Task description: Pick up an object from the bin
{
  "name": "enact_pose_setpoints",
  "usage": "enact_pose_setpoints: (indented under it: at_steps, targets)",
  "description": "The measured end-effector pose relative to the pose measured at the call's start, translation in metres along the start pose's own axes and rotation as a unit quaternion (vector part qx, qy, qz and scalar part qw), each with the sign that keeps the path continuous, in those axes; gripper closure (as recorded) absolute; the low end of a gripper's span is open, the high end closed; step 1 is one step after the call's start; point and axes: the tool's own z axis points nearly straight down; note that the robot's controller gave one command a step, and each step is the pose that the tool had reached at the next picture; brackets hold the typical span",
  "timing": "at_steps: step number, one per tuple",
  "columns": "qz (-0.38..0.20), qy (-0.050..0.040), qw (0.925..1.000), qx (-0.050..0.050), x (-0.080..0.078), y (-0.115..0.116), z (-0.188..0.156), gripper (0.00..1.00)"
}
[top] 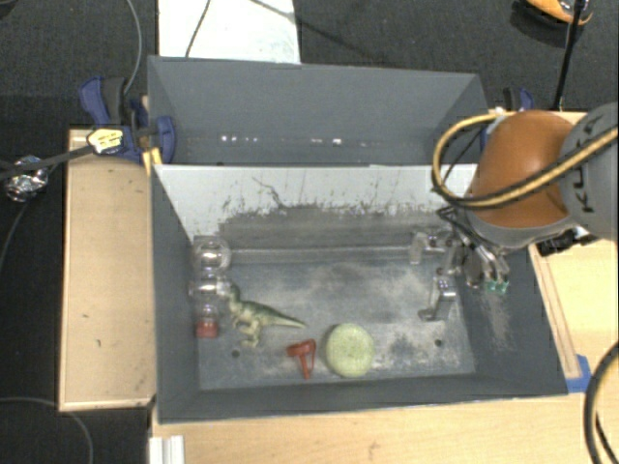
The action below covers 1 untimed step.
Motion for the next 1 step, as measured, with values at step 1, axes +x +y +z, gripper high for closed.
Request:
enact_pose_setpoints:
  at_steps: [1]
  targets:
    - [-0.001, -0.0036, 1.0000, 0.000, -0.0014, 0.0001, -0.0045, 0.00]
